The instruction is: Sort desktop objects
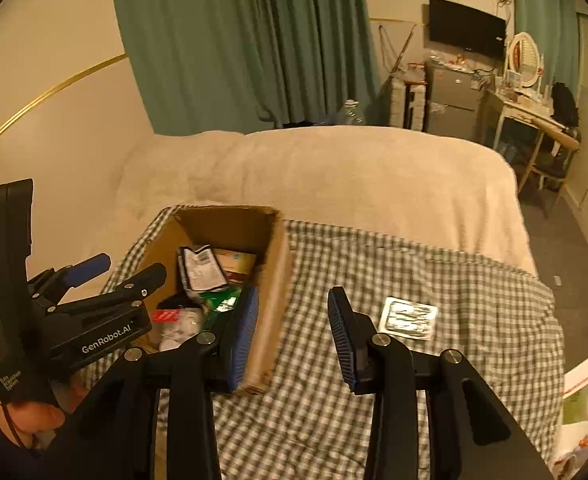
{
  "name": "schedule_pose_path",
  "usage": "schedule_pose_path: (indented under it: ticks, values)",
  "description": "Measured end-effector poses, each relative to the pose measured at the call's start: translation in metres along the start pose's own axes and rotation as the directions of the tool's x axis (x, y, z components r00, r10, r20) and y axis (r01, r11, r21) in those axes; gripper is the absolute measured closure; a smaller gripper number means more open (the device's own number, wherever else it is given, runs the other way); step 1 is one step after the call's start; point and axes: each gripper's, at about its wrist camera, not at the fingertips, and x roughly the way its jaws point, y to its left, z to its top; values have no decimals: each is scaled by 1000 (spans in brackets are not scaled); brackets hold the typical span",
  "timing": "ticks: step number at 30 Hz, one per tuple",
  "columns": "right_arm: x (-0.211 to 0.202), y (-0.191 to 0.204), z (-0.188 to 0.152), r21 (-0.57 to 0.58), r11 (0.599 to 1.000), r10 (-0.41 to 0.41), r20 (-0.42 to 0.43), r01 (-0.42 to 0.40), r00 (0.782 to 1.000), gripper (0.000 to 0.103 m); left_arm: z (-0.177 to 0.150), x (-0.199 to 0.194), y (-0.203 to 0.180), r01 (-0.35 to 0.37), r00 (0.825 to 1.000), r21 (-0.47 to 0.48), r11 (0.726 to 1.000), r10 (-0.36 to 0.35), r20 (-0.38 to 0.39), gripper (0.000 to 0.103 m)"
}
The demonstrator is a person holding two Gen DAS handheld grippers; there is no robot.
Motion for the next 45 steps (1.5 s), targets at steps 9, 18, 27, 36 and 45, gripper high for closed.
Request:
schedule_pose_path:
  ticks: [9, 18, 27, 36, 45]
  values:
    - [-31, -63, -16, 25, 998, -65, -2, 65, 998, 61, -20, 5, -75, 39, 999, 109, 993, -38, -11, 15]
    - [-12, -122, -39, 27, 994, -107, -70, 109, 992, 61, -54, 59, -134, 101, 989, 195, 976, -77, -128, 15]
    - [70, -166, -105, -46, 997, -67, -197, 60, 978, 61, -94, 141, -148, 97, 978, 228, 969, -50, -203, 15]
    - [156, -201, -155, 5, 1000, 3, -308, -2, 951, 61, -121, 179, -201, 151, 983, 411, 899, -92, -160, 13]
    - [184, -197, -162, -222, 965, 66, -306, -139, 950, 51, -111, 231, -181, 147, 966, 281, 948, -76, -246, 13]
